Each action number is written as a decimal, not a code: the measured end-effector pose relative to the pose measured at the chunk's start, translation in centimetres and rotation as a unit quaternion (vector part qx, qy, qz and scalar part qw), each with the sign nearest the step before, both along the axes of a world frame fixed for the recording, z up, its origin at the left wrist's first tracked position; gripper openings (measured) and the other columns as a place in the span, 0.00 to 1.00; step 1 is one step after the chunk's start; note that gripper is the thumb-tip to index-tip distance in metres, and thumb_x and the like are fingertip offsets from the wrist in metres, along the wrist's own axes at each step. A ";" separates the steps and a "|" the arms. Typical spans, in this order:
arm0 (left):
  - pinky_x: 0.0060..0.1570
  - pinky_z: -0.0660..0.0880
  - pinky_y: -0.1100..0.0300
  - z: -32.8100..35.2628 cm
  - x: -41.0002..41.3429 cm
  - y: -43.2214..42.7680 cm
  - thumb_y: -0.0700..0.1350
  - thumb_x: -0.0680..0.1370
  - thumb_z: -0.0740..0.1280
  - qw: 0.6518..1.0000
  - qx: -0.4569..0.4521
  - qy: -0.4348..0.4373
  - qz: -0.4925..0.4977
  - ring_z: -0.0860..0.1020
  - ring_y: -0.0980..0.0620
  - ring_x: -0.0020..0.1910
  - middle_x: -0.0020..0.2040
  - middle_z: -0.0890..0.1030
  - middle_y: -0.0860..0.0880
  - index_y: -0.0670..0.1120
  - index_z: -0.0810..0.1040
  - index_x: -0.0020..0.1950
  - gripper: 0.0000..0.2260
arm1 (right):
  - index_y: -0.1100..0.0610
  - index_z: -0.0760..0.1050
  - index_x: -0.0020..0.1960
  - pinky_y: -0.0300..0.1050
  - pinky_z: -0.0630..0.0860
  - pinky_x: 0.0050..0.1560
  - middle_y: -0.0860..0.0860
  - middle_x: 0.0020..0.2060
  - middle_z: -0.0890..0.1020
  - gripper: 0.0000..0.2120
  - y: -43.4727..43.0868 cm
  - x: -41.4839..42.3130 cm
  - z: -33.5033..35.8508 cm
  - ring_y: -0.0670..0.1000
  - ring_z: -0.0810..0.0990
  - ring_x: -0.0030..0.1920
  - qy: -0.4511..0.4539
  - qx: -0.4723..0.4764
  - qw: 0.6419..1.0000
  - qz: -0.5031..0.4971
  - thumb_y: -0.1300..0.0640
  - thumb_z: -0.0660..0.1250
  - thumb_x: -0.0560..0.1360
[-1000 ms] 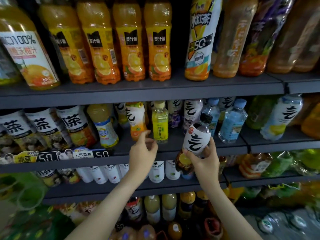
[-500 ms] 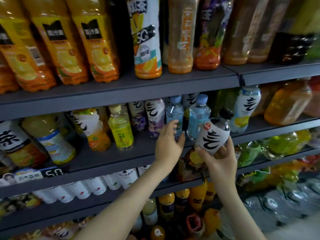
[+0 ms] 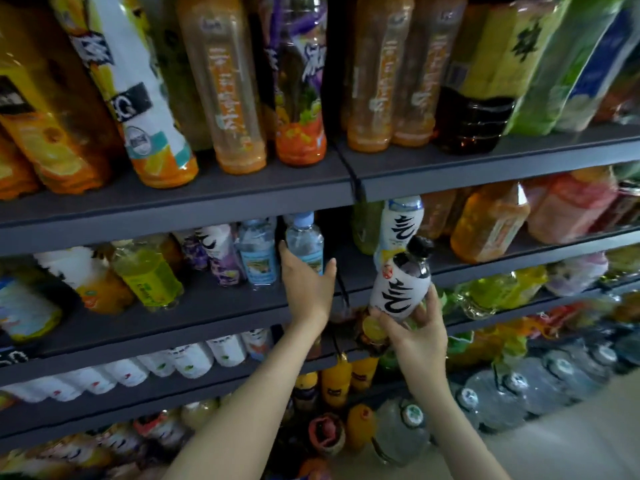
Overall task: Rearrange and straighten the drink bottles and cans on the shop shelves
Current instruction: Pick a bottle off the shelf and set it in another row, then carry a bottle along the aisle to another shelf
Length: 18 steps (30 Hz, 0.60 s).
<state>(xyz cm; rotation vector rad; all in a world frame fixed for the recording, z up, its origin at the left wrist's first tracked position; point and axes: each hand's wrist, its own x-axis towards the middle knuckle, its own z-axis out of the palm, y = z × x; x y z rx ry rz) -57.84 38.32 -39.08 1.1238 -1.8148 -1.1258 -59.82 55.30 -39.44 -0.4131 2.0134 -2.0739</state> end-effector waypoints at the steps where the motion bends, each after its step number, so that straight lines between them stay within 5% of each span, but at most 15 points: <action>1: 0.62 0.73 0.48 -0.4 -0.4 -0.2 0.50 0.72 0.73 1.000 -0.009 0.007 0.020 0.72 0.44 0.66 0.69 0.69 0.42 0.41 0.57 0.74 0.38 | 0.50 0.62 0.75 0.38 0.80 0.51 0.49 0.63 0.77 0.41 0.2 -0.4 -0.1 0.38 0.79 0.55 -0.001 -0.001 1.000 0.024 0.64 0.77 0.68; 6: 0.45 0.73 0.59 -0.7 -0.3 0.4 0.45 0.71 0.72 0.996 -0.060 -0.010 0.065 0.77 0.45 0.52 0.59 0.70 0.44 0.40 0.66 0.67 0.28 | 0.54 0.69 0.71 0.40 0.79 0.56 0.45 0.57 0.82 0.35 0.8 -1.8 -0.7 0.43 0.81 0.56 0.011 0.005 0.990 0.139 0.68 0.76 0.68; 9: 0.49 0.75 0.58 -1.1 1.9 1.7 0.43 0.70 0.74 0.995 -0.065 0.049 0.054 0.76 0.48 0.55 0.60 0.71 0.45 0.41 0.67 0.67 0.29 | 0.56 0.70 0.69 0.42 0.78 0.57 0.47 0.56 0.82 0.33 -0.1 -1.8 -0.3 0.45 0.81 0.57 0.030 -0.013 0.989 0.141 0.68 0.76 0.67; 13: 0.53 0.69 0.74 -1.3 6.4 2.1 0.45 0.70 0.76 0.985 -0.130 0.095 0.060 0.71 0.55 0.56 0.57 0.69 0.48 0.38 0.68 0.67 0.30 | 0.59 0.68 0.69 0.43 0.78 0.58 0.50 0.59 0.80 0.33 -3.3 -2.1 0.6 0.47 0.79 0.59 0.064 -0.059 0.990 0.110 0.69 0.76 0.67; 16: 0.58 0.72 0.66 -0.5 9.3 1.5 0.56 0.70 0.72 0.979 -0.132 0.143 0.059 0.74 0.54 0.59 0.60 0.70 0.47 0.40 0.68 0.67 0.33 | 0.58 0.64 0.72 0.40 0.77 0.58 0.51 0.62 0.78 0.36 -6.2 -2.0 0.5 0.45 0.78 0.60 0.058 -0.080 0.988 0.121 0.70 0.75 0.68; 18: 0.59 0.72 0.68 0.3 10.7 1.3 0.55 0.69 0.73 0.978 -0.110 0.168 0.059 0.74 0.59 0.60 0.63 0.70 0.47 0.44 0.67 0.68 0.32 | 0.55 0.63 0.72 0.39 0.76 0.59 0.50 0.64 0.76 0.38 -8.0 -1.9 0.1 0.41 0.77 0.61 0.062 -0.074 0.985 0.142 0.70 0.75 0.68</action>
